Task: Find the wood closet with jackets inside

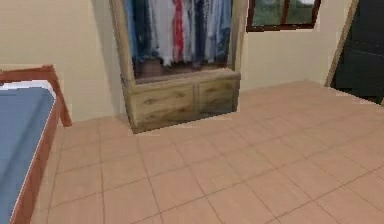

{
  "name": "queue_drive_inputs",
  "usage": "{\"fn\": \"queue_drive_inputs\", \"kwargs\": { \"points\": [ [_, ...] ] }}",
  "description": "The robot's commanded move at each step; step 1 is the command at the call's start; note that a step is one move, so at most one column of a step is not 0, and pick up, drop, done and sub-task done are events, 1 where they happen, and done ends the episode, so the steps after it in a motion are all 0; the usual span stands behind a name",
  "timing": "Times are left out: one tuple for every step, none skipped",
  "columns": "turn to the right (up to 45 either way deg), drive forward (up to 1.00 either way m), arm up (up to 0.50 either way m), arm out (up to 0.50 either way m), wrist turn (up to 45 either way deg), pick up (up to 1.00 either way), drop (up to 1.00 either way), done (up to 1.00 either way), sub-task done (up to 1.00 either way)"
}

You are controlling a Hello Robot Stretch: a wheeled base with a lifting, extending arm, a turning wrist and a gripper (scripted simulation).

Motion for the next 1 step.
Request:
{"fn": "queue_drive_inputs", "kwargs": {
  "points": [
    [0.0, 0.35, 0.00, 0.00, 0.0, 0.00, 0.00, 0.00, 0.00]
  ]
}}
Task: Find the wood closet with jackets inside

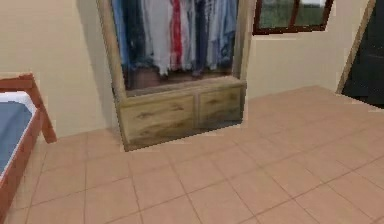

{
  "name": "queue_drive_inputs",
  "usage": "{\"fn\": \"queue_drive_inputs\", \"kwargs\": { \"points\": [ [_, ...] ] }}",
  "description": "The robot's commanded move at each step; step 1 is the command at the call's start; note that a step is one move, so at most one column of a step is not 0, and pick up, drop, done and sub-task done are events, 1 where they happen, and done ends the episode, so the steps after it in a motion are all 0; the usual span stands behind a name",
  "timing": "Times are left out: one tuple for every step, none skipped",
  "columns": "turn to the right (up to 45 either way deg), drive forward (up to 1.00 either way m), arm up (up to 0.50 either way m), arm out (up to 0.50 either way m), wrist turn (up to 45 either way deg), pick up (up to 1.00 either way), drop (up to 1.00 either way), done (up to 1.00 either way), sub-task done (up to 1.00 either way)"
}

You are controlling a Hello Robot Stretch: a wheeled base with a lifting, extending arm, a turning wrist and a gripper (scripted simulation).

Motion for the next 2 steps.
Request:
{"fn": "queue_drive_inputs", "kwargs": {
  "points": [
    [-24.0, 0.00, 0.00, 0.00, 0.0, 0.00, 0.00, 0.00, 0.00],
    [0.0, 1.00, 0.00, 0.00, 0.0, 0.00, 0.00, 0.00, 0.00]
  ]
}}
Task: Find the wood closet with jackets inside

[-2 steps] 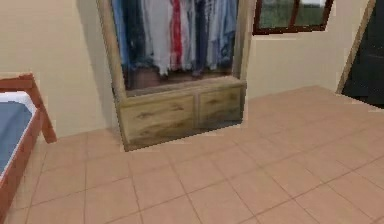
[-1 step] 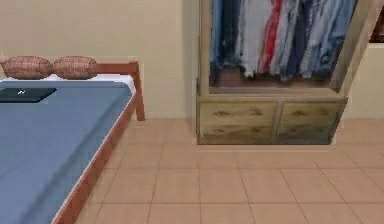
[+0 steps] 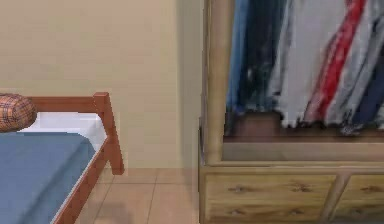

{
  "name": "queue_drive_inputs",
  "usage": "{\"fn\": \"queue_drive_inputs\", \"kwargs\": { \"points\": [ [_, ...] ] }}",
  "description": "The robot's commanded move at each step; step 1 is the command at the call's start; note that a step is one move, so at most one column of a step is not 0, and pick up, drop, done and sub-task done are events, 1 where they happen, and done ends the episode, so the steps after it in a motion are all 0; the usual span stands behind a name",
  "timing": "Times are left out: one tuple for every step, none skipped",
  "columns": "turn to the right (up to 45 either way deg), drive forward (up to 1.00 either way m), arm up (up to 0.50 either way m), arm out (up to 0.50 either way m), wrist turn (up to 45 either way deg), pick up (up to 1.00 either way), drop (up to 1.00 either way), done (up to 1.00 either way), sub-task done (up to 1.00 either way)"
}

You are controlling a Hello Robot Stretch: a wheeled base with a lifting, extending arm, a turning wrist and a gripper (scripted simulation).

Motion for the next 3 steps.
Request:
{"fn": "queue_drive_inputs", "kwargs": {
  "points": [
    [0.0, 0.20, 0.00, 0.00, 0.0, 0.00, 0.00, 0.00, 0.00],
    [36.0, 0.00, 0.00, 0.00, 0.0, 0.00, 0.00, 0.00, 0.00],
    [0.0, 0.00, 0.00, 0.00, 0.0, 0.00, 0.00, 1.00, 0.00]
  ]
}}
